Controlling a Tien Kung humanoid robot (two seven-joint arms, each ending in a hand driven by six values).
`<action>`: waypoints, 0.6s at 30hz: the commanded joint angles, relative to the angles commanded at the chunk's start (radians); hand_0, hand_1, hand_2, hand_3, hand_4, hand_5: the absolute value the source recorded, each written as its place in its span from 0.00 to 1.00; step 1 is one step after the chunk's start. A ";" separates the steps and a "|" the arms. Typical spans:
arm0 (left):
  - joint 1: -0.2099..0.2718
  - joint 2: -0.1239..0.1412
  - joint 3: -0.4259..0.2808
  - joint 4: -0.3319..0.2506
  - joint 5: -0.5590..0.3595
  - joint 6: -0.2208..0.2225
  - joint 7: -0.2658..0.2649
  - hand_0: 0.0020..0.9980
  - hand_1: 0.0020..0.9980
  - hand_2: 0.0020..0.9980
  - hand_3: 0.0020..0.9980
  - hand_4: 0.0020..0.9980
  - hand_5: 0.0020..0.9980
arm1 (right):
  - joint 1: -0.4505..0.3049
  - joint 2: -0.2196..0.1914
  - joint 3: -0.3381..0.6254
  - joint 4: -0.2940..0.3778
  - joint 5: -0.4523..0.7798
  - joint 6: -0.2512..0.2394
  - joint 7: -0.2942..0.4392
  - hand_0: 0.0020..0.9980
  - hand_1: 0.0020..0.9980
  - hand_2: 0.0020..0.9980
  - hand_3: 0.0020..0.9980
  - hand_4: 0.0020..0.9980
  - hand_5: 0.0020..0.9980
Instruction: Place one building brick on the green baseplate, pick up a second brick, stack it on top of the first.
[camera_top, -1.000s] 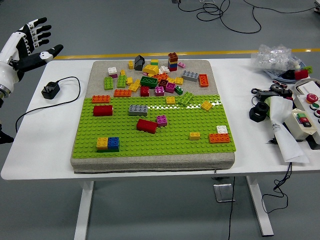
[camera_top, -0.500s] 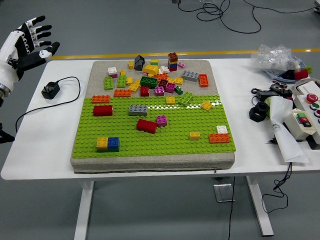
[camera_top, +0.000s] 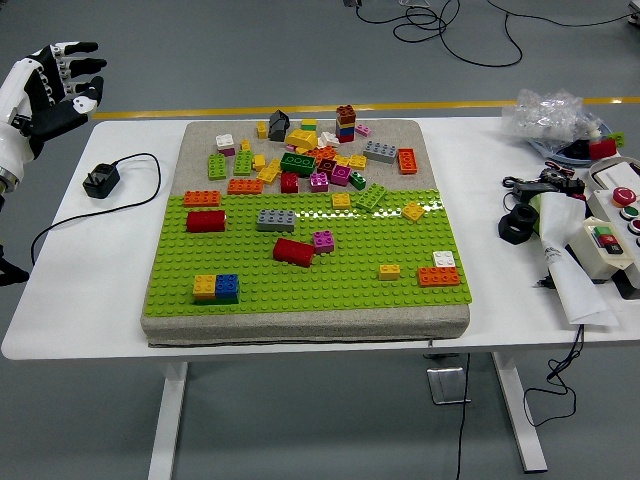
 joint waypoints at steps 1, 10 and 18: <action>0.000 0.000 0.000 0.000 0.000 0.000 0.000 0.67 0.76 0.63 0.65 0.45 0.00 | 0.000 0.000 0.000 0.000 0.000 0.000 0.000 0.77 0.72 0.77 0.78 0.97 0.70; -0.001 0.000 0.000 -0.001 0.002 0.000 -0.001 0.66 0.75 0.60 0.63 0.42 0.00 | 0.000 0.002 -0.002 0.000 0.001 0.000 0.000 0.77 0.72 0.77 0.78 0.97 0.70; 0.001 0.001 0.000 0.000 0.002 -0.006 0.000 0.66 0.75 0.61 0.65 0.41 0.00 | 0.000 0.002 -0.003 0.000 0.000 0.000 0.000 0.77 0.72 0.77 0.78 0.97 0.70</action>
